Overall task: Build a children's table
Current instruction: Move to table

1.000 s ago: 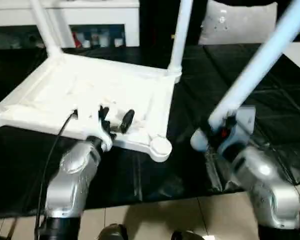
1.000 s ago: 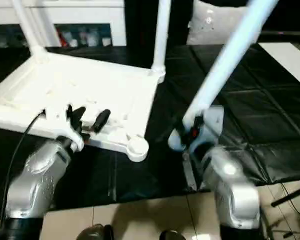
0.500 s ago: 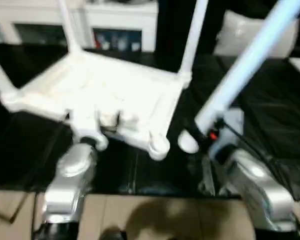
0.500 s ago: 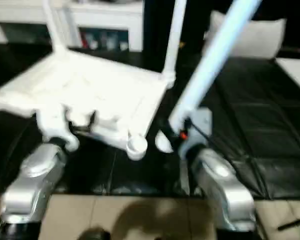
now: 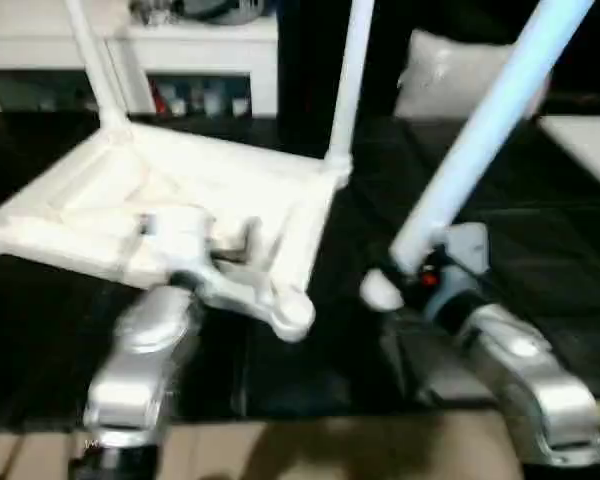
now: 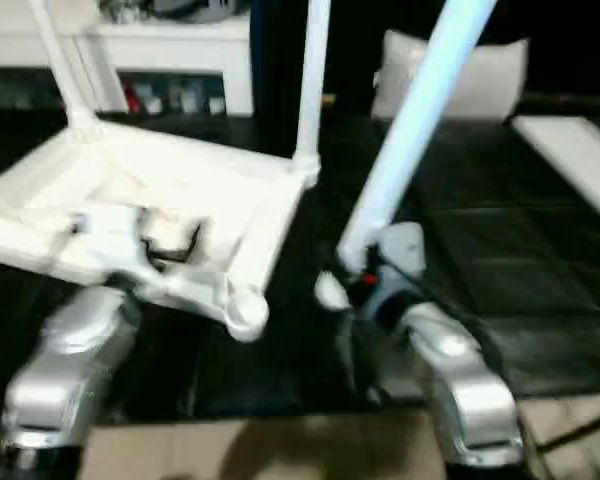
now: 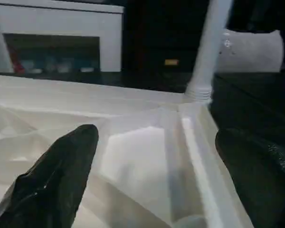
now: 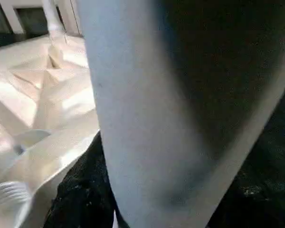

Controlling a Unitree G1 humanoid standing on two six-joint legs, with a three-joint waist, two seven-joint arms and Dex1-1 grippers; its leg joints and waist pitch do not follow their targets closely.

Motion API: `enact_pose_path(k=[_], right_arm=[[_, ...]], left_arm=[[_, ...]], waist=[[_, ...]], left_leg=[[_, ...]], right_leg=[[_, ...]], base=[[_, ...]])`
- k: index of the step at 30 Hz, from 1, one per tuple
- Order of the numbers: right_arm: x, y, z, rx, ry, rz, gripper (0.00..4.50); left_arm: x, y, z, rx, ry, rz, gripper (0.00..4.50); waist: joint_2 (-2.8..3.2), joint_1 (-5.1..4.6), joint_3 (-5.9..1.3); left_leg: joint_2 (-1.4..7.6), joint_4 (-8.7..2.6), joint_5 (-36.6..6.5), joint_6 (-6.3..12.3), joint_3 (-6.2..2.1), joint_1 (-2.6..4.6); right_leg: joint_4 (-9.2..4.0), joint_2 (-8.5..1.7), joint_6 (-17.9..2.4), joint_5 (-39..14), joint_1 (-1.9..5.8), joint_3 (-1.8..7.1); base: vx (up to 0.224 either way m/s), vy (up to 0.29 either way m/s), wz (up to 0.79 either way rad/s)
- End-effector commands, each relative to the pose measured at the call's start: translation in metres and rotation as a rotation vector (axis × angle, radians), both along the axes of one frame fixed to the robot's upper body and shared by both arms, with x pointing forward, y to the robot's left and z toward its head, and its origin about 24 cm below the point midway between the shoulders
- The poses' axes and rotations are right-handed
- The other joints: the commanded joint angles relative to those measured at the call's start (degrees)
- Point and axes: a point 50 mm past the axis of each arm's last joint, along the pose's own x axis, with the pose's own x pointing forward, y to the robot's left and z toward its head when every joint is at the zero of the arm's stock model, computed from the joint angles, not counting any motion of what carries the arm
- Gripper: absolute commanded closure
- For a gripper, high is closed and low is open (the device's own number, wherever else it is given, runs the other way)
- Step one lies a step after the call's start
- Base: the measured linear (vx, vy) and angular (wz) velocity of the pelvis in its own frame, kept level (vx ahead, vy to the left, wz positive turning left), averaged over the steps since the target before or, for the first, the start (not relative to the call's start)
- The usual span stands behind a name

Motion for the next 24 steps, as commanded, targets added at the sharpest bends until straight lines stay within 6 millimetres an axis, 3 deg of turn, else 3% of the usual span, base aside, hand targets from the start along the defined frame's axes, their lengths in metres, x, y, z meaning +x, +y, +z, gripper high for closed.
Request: enact_pose_path(k=[1, 2, 3, 4, 5, 6, 7, 8, 9, 10, 11, 12, 13, 14, 15, 16, 17, 18, 20, 23, 24], right_arm=[[0.001, 0.007, 0.008, 0.071, -0.028, 0.027, 2.59], [0.001, 0.006, 0.010, 0.075, -0.041, 0.031, 2.59], [0.002, 0.006, 0.011, 0.065, -0.049, 0.037, 2.59], [0.002, 0.006, 0.011, 0.040, -0.060, 0.047, 2.59], [0.002, 0.005, 0.011, 0.033, -0.064, 0.045, 2.59], [0.002, 0.004, 0.011, 0.029, -0.068, 0.043, 2.59], [0.002, 0.002, 0.013, 0.013, -0.095, 0.036, 2.59], [0.003, 0.001, 0.014, 0.011, -0.103, 0.036, 2.59], [0.002, 0.001, 0.014, 0.023, -0.102, 0.041, 2.60], [0.002, -0.001, 0.013, 0.052, -0.085, 0.047, 2.60], [0.002, -0.002, 0.012, 0.061, -0.077, 0.048, 2.60], [0.003, -0.005, 0.013, 0.043, -0.088, 0.042, 2.60], [0.004, -0.006, 0.014, 0.035, -0.094, 0.040, 2.60], [0.005, -0.007, 0.014, 0.038, -0.102, 0.036, 2.60], [0.005, -0.008, 0.015, 0.045, -0.104, 0.043, 2.60], [0.006, -0.012, 0.017, 0.061, -0.115, 0.046, 2.60], [0.006, -0.012, 0.017, 0.061, -0.115, 0.046, 2.60], [0.006, -0.012, 0.017, 0.075, -0.110, 0.056, 2.60], [0.007, -0.015, 0.018, 0.076, -0.121, 0.066, 2.60], [0.009, -0.020, 0.017, 0.034, -0.103, 0.088, 2.60], [0.008, -0.020, 0.016, 0.035, -0.077, 0.105, 2.60]], left_arm=[[0.000, 0.009, 0.003, 0.014, -0.009, 0.028, 0.00], [-0.001, 0.010, 0.003, 0.005, -0.012, 0.027, 0.00], [-0.001, 0.010, 0.003, 0.001, -0.012, 0.025, 0.00], [-0.001, 0.010, 0.003, 0.005, -0.006, 0.019, 0.00], [-0.001, 0.010, 0.002, 0.007, -0.005, 0.012, 0.00], [-0.002, 0.010, 0.002, 0.009, -0.004, 0.000, 0.00], [-0.002, 0.010, 0.001, 0.009, -0.001, -0.024, 0.00], [-0.002, 0.010, 0.000, 0.009, 0.001, -0.030, 0.00], [-0.002, 0.010, 0.000, 0.009, 0.002, -0.040, 0.00], [-0.002, 0.009, -0.001, 0.037, 0.009, -0.096, 0.00], [-0.001, 0.009, -0.002, 0.052, 0.013, -0.120, 0.00], [0.000, 0.008, -0.003, 0.086, 0.025, -0.200, 0.00], [0.000, 0.008, -0.003, 0.096, 0.028, -0.224, 0.00], [0.001, 0.009, -0.002, 0.106, 0.033, -0.260, 0.00], [0.002, 0.009, -0.002, 0.117, 0.039, -0.294, 0.00], [0.001, 0.009, -0.001, 0.169, 0.048, -0.415, 0.00], [0.001, 0.009, -0.001, 0.169, 0.048, -0.415, 0.00], [0.001, 0.009, -0.001, 0.187, 0.059, -0.465, 0.00], [0.000, 0.008, 0.000, 0.216, 0.074, -0.561, 0.00], [-0.006, 0.006, -0.001, 0.313, 0.144, -0.837, 0.00], [-0.008, 0.006, -0.002, 0.326, 0.172, -0.899, 0.00]], waist=[[-0.10, 1.84, -3.39], [2.34, 0.66, -3.42], [4.56, -1.51, -4.01], [4.28, -1.80, -5.03], [3.53, -1.10, -6.04], [2.84, -0.26, -6.13], [2.18, 0.18, -6.13], [-0.01, 0.73, -6.57], [-1.48, 0.50, -6.39], [-1.81, 1.05, -6.15], [-1.46, 1.58, -6.23], [-0.96, 1.09, -5.45], [-0.44, 1.05, -5.13], [0.08, 0.41, -4.56], [0.22, 0.27, -4.36], [0.35, -0.09, -3.85], [0.25, -0.20, -3.36], [-0.03, -0.55, -3.06], [0.04, -0.48, -3.20], [0.19, -0.30, -3.32], [0.03, -0.46, -3.27]], left_leg=[[1.98, -2.98, 7.12, 6.58, -0.13, -3.09], [3.88, -8.34, 7.78, 4.25, -0.59, 1.86], [8.84, -11.79, 3.26, 9.47, -6.33, 5.79], [10.44, -10.76, 6.38, 13.12, -8.45, 8.69], [11.04, -7.47, 28.28, 18.15, -9.22, 9.50], [10.40, -5.55, 56.77, 17.71, -7.63, 8.01], [8.93, -5.15, 66.63, 15.08, -5.96, 6.49], [4.12, -3.23, 63.66, 10.05, -3.50, 4.69], [1.13, -3.43, 52.07, 8.16, -1.89, 2.68], [-0.75, -5.26, 31.78, 5.59, -0.44, -0.06], [0.16, -6.67, 16.83, 3.75, -0.31, 0.01], [1.00, -8.43, 8.15, 1.82, -0.75, -0.02], [1.42, -8.99, 4.28, 0.91, -0.82, 0.35], [2.40, -9.98, -2.68, -0.65, -0.85, 0.90], [2.80, -10.13, -5.35, -1.12, -0.76, 1.23], [3.18, -10.72, -10.59, -2.33, -0.58, 1.55], [3.21, -11.17, -16.11, -3.80, -0.42, 1.86], [3.33, -11.54, -18.60, -5.27, -0.65, 1.54], [3.36, -11.70, -19.83, -5.98, -0.64, 1.99], [3.37, -11.95, -18.46, -5.97, -0.48, 1.93], [3.36, -12.24, -17.34, -5.77, -0.50, 1.38]], right_leg=[[-9.97, -11.00, -3.22, -27.66, 4.82, 2.01], [-8.15, -3.85, -4.26, -19.53, 2.70, 1.60], [1.54, 0.89, -2.70, -6.30, -1.20, 0.58], [5.03, 1.10, -2.47, -5.28, -5.38, 2.37], [6.71, -0.23, 0.54, -0.36, -8.68, 5.18], [6.00, -1.84, 5.05, 9.24, -10.16, 7.81], [4.64, -2.20, 6.63, 15.35, -9.53, 8.70], [0.32, -3.40, 5.74, 27.65, -9.77, 11.02], [0.10, -3.54, 4.16, 33.74, -8.41, 11.45], [1.03, -4.22, 0.86, 43.08, -5.51, 11.66], [0.51, -4.64, -0.85, 42.30, -4.74, 11.41], [-0.24, -4.38, -2.82, 31.54, -4.27, 10.47], [-0.80, -4.02, -3.87, 23.72, -4.58, 10.15], [-1.59, -3.79, -6.39, 9.99, -4.87, 9.98], [-2.03, -3.77, -7.40, 4.88, -5.23, 10.04], [-2.68, -3.49, -8.31, -4.04, -5.69, 10.06], [-3.33, -3.56, -7.21, -13.88, -6.14, 10.15], [-3.75, -3.87, -5.77, -19.38, -5.93, 10.05], [-4.42, -4.10, -4.14, -22.63, -6.37, 10.08], [-4.40, -4.00, -3.98, -21.23, -6.63, 10.25], [-4.01, -3.91, -4.41, -19.29, -6.30, 10.18]], base=[[0.154, 0.025, 0.55], [0.199, 0.071, 0.16], [0.199, 0.071, 0.16], [0.231, 0.067, -0.03], [0.177, 0.052, 0.19], [0.177, 0.052, 0.19], [-0.030, 0.091, 0.16], [-0.115, 0.058, 0.16], [-0.115, 0.058, 0.16], [0.000, 0.000, 0.00], [-0.009, -0.071, 0.01], [-0.009, -0.071, 0.01], [-0.050, -0.052, -0.04], [-0.072, -0.034, 0.05], [-0.072, -0.034, 0.05], [-0.081, -0.023, 0.07], [-0.078, -0.010, -0.04], [-0.078, -0.010, -0.04], [-0.066, 0.002, -0.03], [-0.039, 0.000, 0.00], [0.000, 0.000, 0.00]])
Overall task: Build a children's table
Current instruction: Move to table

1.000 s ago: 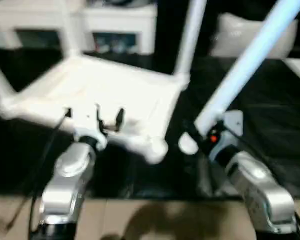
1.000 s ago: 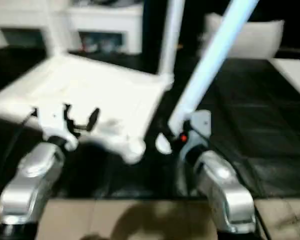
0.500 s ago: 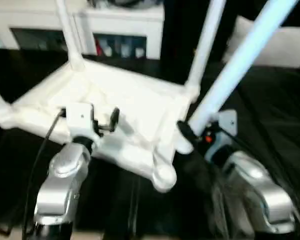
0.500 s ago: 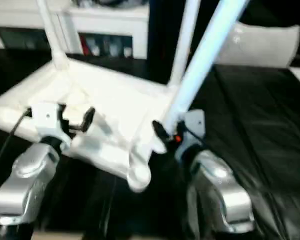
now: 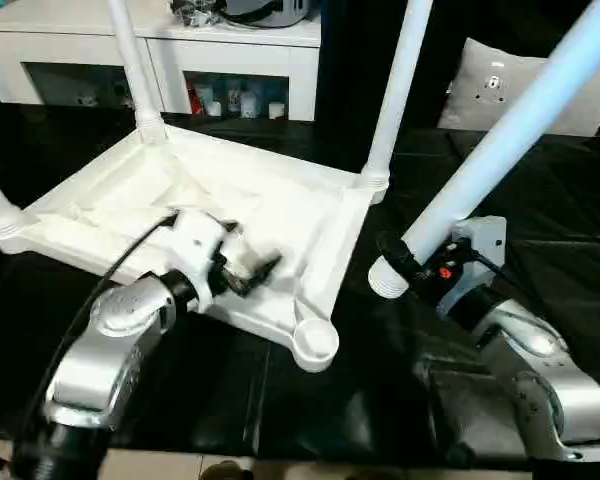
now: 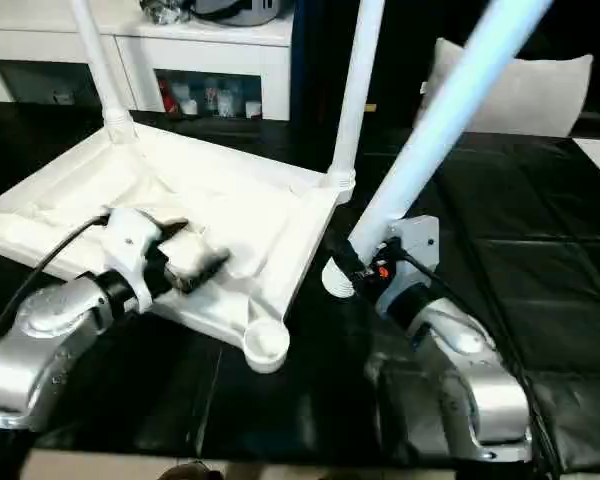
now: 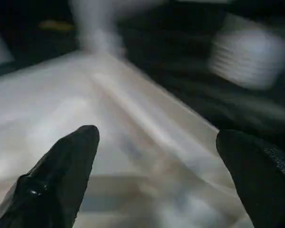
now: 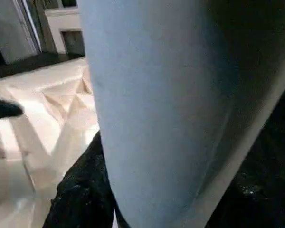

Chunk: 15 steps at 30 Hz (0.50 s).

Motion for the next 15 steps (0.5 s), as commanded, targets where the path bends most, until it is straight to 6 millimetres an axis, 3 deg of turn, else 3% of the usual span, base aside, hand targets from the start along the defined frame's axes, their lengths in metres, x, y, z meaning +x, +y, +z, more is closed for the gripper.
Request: enact_pose_path(k=[1, 5, 6, 8, 9, 10, 11, 12, 15], right_arm=[[0.001, -0.001, 0.005, 0.011, -0.002, 0.038, 2.60], [-0.008, 0.003, 0.003, -0.038, -0.014, 0.206, 2.60], [-0.011, 0.003, 0.002, -0.048, -0.002, 0.244, 2.60], [-0.013, 0.003, 0.001, -0.052, 0.011, 0.264, 2.60], [-0.014, 0.003, 0.001, -0.054, 0.012, 0.272, 2.60], [-0.014, 0.002, 0.000, -0.057, 0.013, 0.273, 2.60], [-0.015, 0.002, 0.000, -0.062, 0.015, 0.274, 2.60], [-0.017, 0.002, 0.000, -0.067, 0.018, 0.276, 2.60], [-0.018, 0.001, 0.000, -0.068, 0.021, 0.284, 2.60]], left_arm=[[-0.005, -0.005, -0.003, 0.029, 0.050, -0.137, 0.27], [-0.002, -0.003, -0.001, 0.133, 0.068, -0.336, 0.34], [0.000, -0.001, -0.002, 0.200, 0.089, -0.417, 0.47], [0.003, 0.003, -0.003, 0.259, 0.106, -0.464, 0.73], [0.004, 0.005, -0.003, 0.287, 0.114, -0.482, 0.73], [0.005, 0.006, -0.004, 0.306, 0.114, -0.488, 0.76], [0.007, 0.009, -0.005, 0.335, 0.114, -0.497, 0.75], [0.009, 0.011, -0.006, 0.369, 0.111, -0.503, 0.74], [0.013, 0.013, -0.006, 0.389, 0.107, -0.519, 0.74]], waist=[[0.32, -0.13, -2.34], [0.32, -0.08, -2.38], [0.39, -0.11, -2.17], [0.26, -0.14, -2.40], [0.66, -0.10, -2.42], [0.52, -0.17, -2.36], [0.78, -0.16, -2.39], [0.67, -0.12, -2.59], [0.86, -0.22, -2.72]], left_leg=[[3.76, -6.40, -21.38, -2.64, -1.55, 0.88], [3.92, -6.27, -19.94, -1.60, -1.06, 0.92], [4.00, -6.25, -19.07, -1.17, -0.89, 0.92], [4.03, -6.13, -17.28, -0.97, -0.75, 0.81], [4.10, -6.09, -16.49, -0.91, -0.76, 0.81], [4.15, -6.13, -16.44, -0.83, -0.72, 0.81], [4.22, -6.08, -15.97, -0.95, -0.76, 0.80], [4.11, -5.86, -13.10, -0.14, -0.56, 0.66], [4.11, -5.55, -9.45, 1.08, -0.33, 0.54]], right_leg=[[-5.48, -3.44, -7.66, -23.00, 1.35, 1.98], [-5.56, -3.68, -8.63, -21.31, 1.26, 2.13], [-5.65, -3.71, -9.13, -20.24, 1.14, 2.24], [-5.25, -3.71, -9.80, -18.41, 1.37, 2.17], [-5.01, -3.75, -10.43, -17.18, 1.36, 2.14], [-5.13, -3.69, -10.73, -16.76, 1.31, 2.12], [-4.90, -3.73, -11.22, -15.53, 1.40, 2.09], [-4.62, -3.63, -12.09, -11.11, 1.70, 2.07], [-4.15, -3.48, -14.05, -4.82, 1.88, 1.90]], base=[[0.000, 0.000, 0.00], [0.000, 0.000, 0.00], [0.000, 0.000, 0.00], [0.000, 0.000, 0.00], [0.000, 0.000, 0.00], [0.000, 0.000, 0.00], [0.000, 0.000, 0.00], [0.000, 0.000, 0.00], [0.058, -0.001, -0.03]])
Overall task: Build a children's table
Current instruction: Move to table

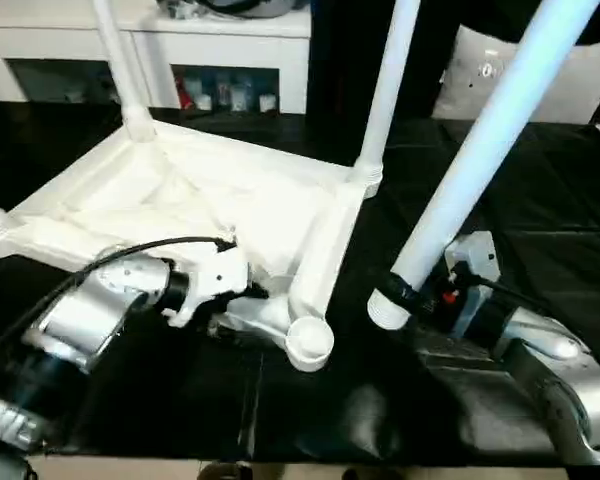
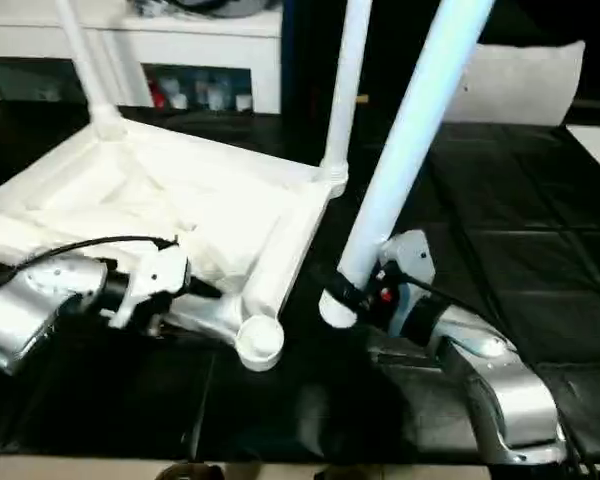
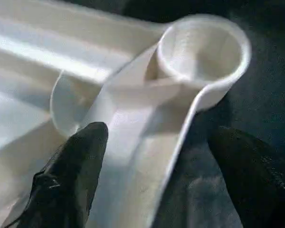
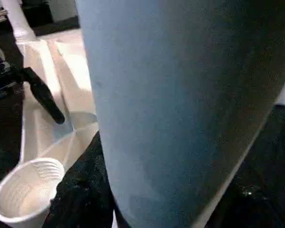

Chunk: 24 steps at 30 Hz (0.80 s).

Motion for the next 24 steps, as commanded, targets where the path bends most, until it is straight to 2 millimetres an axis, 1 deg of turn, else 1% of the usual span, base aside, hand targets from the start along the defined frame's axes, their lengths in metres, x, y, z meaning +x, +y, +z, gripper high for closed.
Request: enact_pose_path(k=[1, 2, 3, 4, 5, 6, 7, 9, 11, 14, 15, 16, 20, 21, 22, 24], right_arm=[[-0.0023, 0.0014, 0.0056, -0.010, -0.019, 0.028, 2.60], [-0.0028, 0.0011, 0.0044, -0.009, -0.009, 0.024, 2.60], [-0.0032, 0.0010, 0.0037, -0.002, -0.001, 0.021, 2.60], [-0.0043, 0.0008, 0.0031, 0.007, 0.008, 0.021, 2.60], [-0.0043, 0.0008, 0.0031, 0.007, 0.008, 0.021, 2.60], [-0.0067, 0.0010, 0.0021, 0.025, 0.027, 0.033, 2.60], [-0.0078, 0.0012, 0.0019, 0.028, 0.031, 0.040, 2.60], [-0.0098, 0.0011, 0.0018, 0.025, 0.029, 0.043, 2.60], [-0.0113, 0.0014, 0.0010, 0.019, 0.031, 0.050, 2.60], [-0.0117, 0.0020, 0.0003, 0.016, 0.032, 0.054, 2.60], [-0.0115, 0.0026, -0.0005, 0.015, 0.033, 0.054, 2.60], [-0.0112, 0.0031, -0.0010, 0.014, 0.033, 0.055, 2.60], [-0.0112, 0.0040, -0.0020, 0.010, 0.036, 0.059, 2.60], [-0.0112, 0.0041, -0.0023, 0.009, 0.036, 0.061, 2.60], [-0.0112, 0.0043, -0.0026, 0.007, 0.038, 0.064, 2.60], [-0.0112, 0.0046, -0.0030, 0.004, 0.039, 0.069, 2.60]], left_arm=[[0.0005, -0.0044, 0.0051, 0.022, 0.003, -0.115, 0.74], [0.0018, -0.0041, 0.0045, 0.034, 0.006, -0.125, 0.74], [0.0024, -0.0037, 0.0039, 0.045, 0.007, -0.134, 0.74], [0.0024, -0.0032, 0.0032, 0.053, 0.011, -0.143, 0.74], [0.0024, -0.0032, 0.0032, 0.053, 0.011, -0.143, 0.74], [0.0024, -0.0029, 0.0026, 0.061, 0.012, -0.153, 0.74], [0.0027, -0.0027, 0.0023, 0.065, 0.011, -0.158, 0.74], [0.0031, -0.0024, 0.0019, 0.064, 0.010, -0.167, 0.74], [0.0023, -0.0025, 0.0015, 0.061, 0.016, -0.170, 0.74], [0.0022, -0.0020, 0.0007, 0.062, 0.021, -0.172, 0.74], [0.0026, -0.0012, -0.0002, 0.065, 0.023, -0.174, 0.74], [0.0030, -0.0004, -0.0009, 0.071, 0.023, -0.176, 0.74], [0.0050, 0.0008, -0.0007, 0.078, 0.017, -0.183, 0.74], [0.0054, 0.0009, -0.0004, 0.078, 0.016, -0.183, 0.74], [0.0056, 0.0010, -0.0003, 0.079, 0.015, -0.183, 0.74], [0.0060, 0.0013, -0.0003, 0.082, 0.014, -0.182, 0.74]], waist=[[0.69, 0.08, -3.51], [0.57, 0.10, -3.35], [0.48, 0.17, -3.43], [0.44, 0.17, -3.41], [0.15, 0.18, -3.43], [-0.12, 0.21, -3.30], [0.04, 0.27, -3.17], [0.03, 0.27, -2.75], [0.09, 0.25, -2.59], [0.02, 0.15, -2.47], [0.10, 0.18, -2.42], [-0.02, 0.14, -2.38], [-0.04, 0.16, -2.44], [-0.14, 0.13, -2.45], [-0.06, 0.14, -2.44], [-0.12, 0.16, -2.34]], left_leg=[[3.66, -5.25, -7.82, 1.27, -1.08, 0.76], [3.59, -5.21, -6.91, 1.65, -0.97, 0.78], [3.59, -5.04, -5.33, 2.68, -0.75, 0.96], [3.63, -5.07, -4.92, 3.01, -0.73, 0.90], [3.66, -5.05, -4.69, 3.35, -0.61, 0.97], [3.70, -5.11, -4.66, 3.95, -0.47, 0.98], [3.82, -5.22, -5.53, 4.13, -0.48, 1.02], [4.02, -5.59, -8.18, 3.31, -0.38, 1.17], [4.16, -5.86, -9.53, 2.55, -0.38, 1.32], [4.17, -6.00, -10.52, 1.90, -0.34, 1.36], [4.22, -6.04, -10.34, 1.80, -0.35, 1.36], [4.15, -6.02, -10.24, 1.87, -0.32, 1.30], [4.14, -5.93, -8.29, 2.45, -0.23, 1.30], [4.15, -5.93, -8.00, 2.54, -0.20, 1.29], [4.21, -5.92, -7.84, 2.62, -0.20, 1.33], [4.24, -5.98, -8.60, 2.53, -0.12, 1.36]], right_leg=[[-3.50, -3.63, -14.80, -1.29, 2.63, 1.86], [-3.52, -3.50, -15.19, 0.23, 2.54, 1.83], [-3.29, -3.59, -16.43, 3.25, 2.78, 1.82], [-3.27, -3.65, -16.72, 3.80, 2.91, 1.79], [-3.33, -3.67, -16.94, 4.02, 2.95, 1.79], [-3.43, -3.76, -17.26, 3.53, 2.98, 1.82], [-3.58, -3.91, -17.39, 1.64, 2.98, 1.84], [-4.10, -3.89, -16.56, -3.38, 2.71, 1.91], [-4.28, -3.89, -15.99, -5.57, 2.54, 1.95], [-4.37, -3.86, -15.78, -6.50, 2.40, 1.99], [-4.36, -3.91, -15.74, -6.35, 2.36, 2.02], [-4.42, -3.86, -15.66, -6.27, 2.34, 2.02], [-4.22, -3.90, -15.78, -3.62, 2.43, 2.02], [-4.18, -3.88, -15.86, -3.22, 2.46, 2.01], [-4.12, -3.90, -16.11, -2.69, 2.42, 2.00], [-4.23, -3.96, -16.24, -3.72, 2.41, 2.01]], base=[[0.053, 0.001, -0.01], [0.000, 0.000, 0.00], [0.000, 0.000, 0.00], [0.000, 0.000, 0.00], [0.000, 0.000, 0.00], [0.000, 0.000, 0.00], [0.000, 0.000, 0.00], [0.000, 0.000, 0.00], [0.000, 0.000, 0.00], [0.000, 0.000, 0.00], [0.000, 0.000, 0.00], [0.000, 0.000, 0.00], [0.000, 0.000, 0.00], [0.000, 0.000, 0.00], [0.000, 0.000, 0.00], [0.000, 0.000, 0.00]])
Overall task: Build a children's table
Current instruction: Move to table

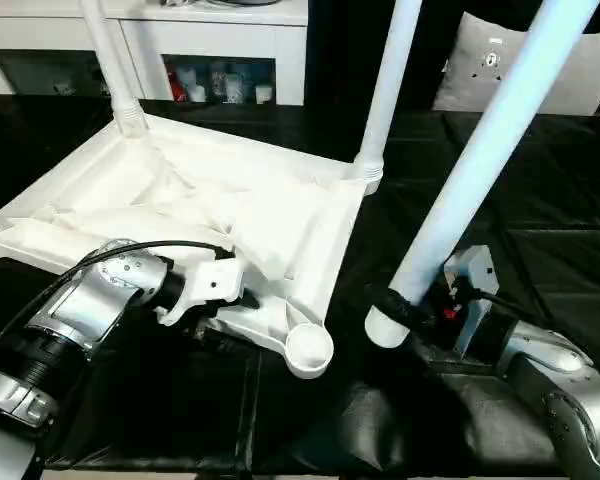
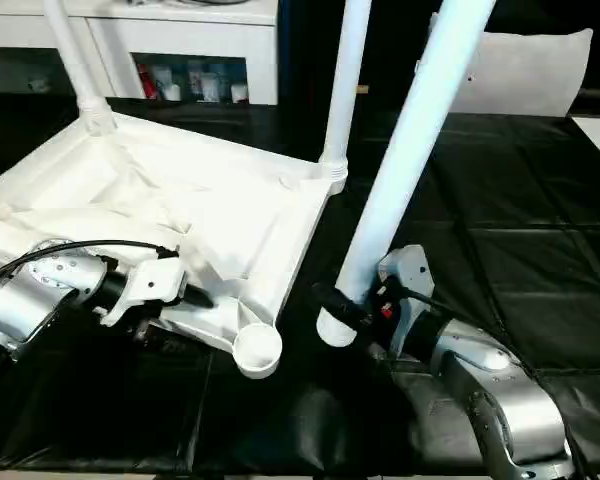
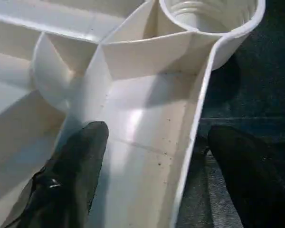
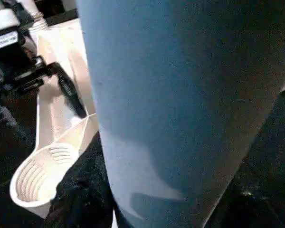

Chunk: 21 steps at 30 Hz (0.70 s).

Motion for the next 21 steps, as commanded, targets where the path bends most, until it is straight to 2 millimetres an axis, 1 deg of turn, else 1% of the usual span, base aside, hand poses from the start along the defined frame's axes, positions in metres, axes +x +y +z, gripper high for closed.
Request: enact_pose_path(k=[1, 7, 8, 11, 12, 14, 17, 18, 19, 20, 21], right_arm=[[0.000, 0.000, 0.003, -0.013, -0.016, 0.013, 2.60], [0.001, 0.002, 0.001, -0.013, -0.007, 0.025, 2.60], [0.001, 0.002, 0.001, -0.012, -0.006, 0.026, 2.60], [0.002, 0.002, 0.000, -0.012, -0.006, 0.028, 2.60], [0.003, 0.002, 0.000, -0.008, -0.007, 0.027, 2.60], [0.004, 0.002, 0.000, -0.004, -0.008, 0.025, 2.60], [0.006, 0.002, 0.000, -0.001, -0.013, 0.019, 2.60], [0.007, 0.002, 0.000, 0.001, -0.016, 0.015, 2.60], [0.008, 0.002, 0.001, 0.007, -0.018, 0.009, 2.60], [0.008, 0.002, 0.001, 0.011, -0.019, 0.005, 2.60], [0.009, 0.003, 0.002, 0.016, -0.024, -0.008, 2.60]], left_arm=[[-0.001, -0.004, 0.005, 0.024, 0.000, -0.085, 0.74], [0.002, -0.001, 0.002, 0.037, -0.013, -0.040, 0.74], [0.003, -0.001, 0.001, 0.033, -0.012, -0.030, 0.74], [0.002, -0.003, 0.000, 0.028, -0.007, -0.002, 0.74], [0.002, -0.005, -0.002, 0.027, 0.004, 0.039, 0.74], [0.003, -0.006, -0.005, 0.025, 0.021, 0.082, 0.74], [0.005, -0.011, -0.008, 0.002, 0.032, 0.161, 1.04], [0.008, -0.015, -0.008, -0.019, 0.028, 0.205, 1.14], [0.010, -0.018, -0.008, -0.034, 0.021, 0.234, 1.14], [0.012, -0.019, -0.008, -0.043, 0.016, 0.254, 1.21], [0.015, -0.024, -0.007, -0.072, 0.013, 0.300, 1.32]], waist=[[0.07, 0.15, -2.84], [-0.03, 0.15, -2.70], [0.03, 0.19, -2.72], [-0.03, 0.15, -2.74], [-0.16, 0.11, -2.84], [-0.10, 0.27, -2.74], [-0.08, 0.51, -2.61], [0.02, 0.64, -2.62], [0.10, 0.66, -2.66], [-0.03, 0.74, -2.65], [0.07, 0.90, -2.62]], left_leg=[[4.04, -4.95, -8.91, 2.27, -0.95, 1.20], [4.15, -5.09, -10.15, 1.61, -0.80, 1.24], [4.20, -5.11, -10.23, 1.44, -0.80, 1.31], [4.25, -5.13, -10.03, 1.29, -0.75, 1.29], [4.29, -5.06, -9.50, 1.34, -0.71, 1.28], [4.23, -4.99, -9.18, 1.76, -0.66, 1.32], [4.29, -5.07, -10.09, 1.42, -0.60, 1.37], [4.30, -5.11, -10.52, 1.26, -0.60, 1.37], [4.31, -5.13, -10.62, 1.11, -0.59, 1.37], [4.32, -5.14, -10.97, 0.96, -0.55, 1.43], [4.30, -5.08, -11.41, 0.89, -0.49, 1.47]], right_leg=[[-3.41, -3.91, -15.99, -3.94, 2.46, 1.99], [-3.66, -4.00, -15.36, -6.46, 2.33, 2.11], [-3.66, -4.01, -15.24, -6.73, 2.28, 2.10], [-3.58, -4.00, -15.46, -6.14, 2.25, 2.10], [-3.41, -4.02, -15.75, -5.24, 2.33, 2.09], [-3.61, -4.09, -15.96, -5.44, 2.24, 2.12], [-3.79, -4.04, -15.80, -7.60, 2.15, 2.13], [-3.88, -4.05, -15.60, -8.36, 2.16, 2.14], [-3.83, -4.04, -15.52, -8.47, 2.18, 2.12], [-3.93, -4.03, -15.33, -8.97, 2.12, 2.13], [-4.09, -4.07, -15.34, -9.54, 2.01, 2.18]], base=[[0.000, 0.000, 0.00], [0.000, 0.000, 0.00], [0.000, 0.000, 0.00], [0.000, 0.000, 0.00], [0.000, 0.000, 0.00], [0.000, 0.000, 0.00], [0.000, 0.000, 0.00], [0.000, 0.000, 0.00], [0.000, 0.000, 0.00], [0.000, 0.000, 0.00], [0.000, 0.000, 0.00]])
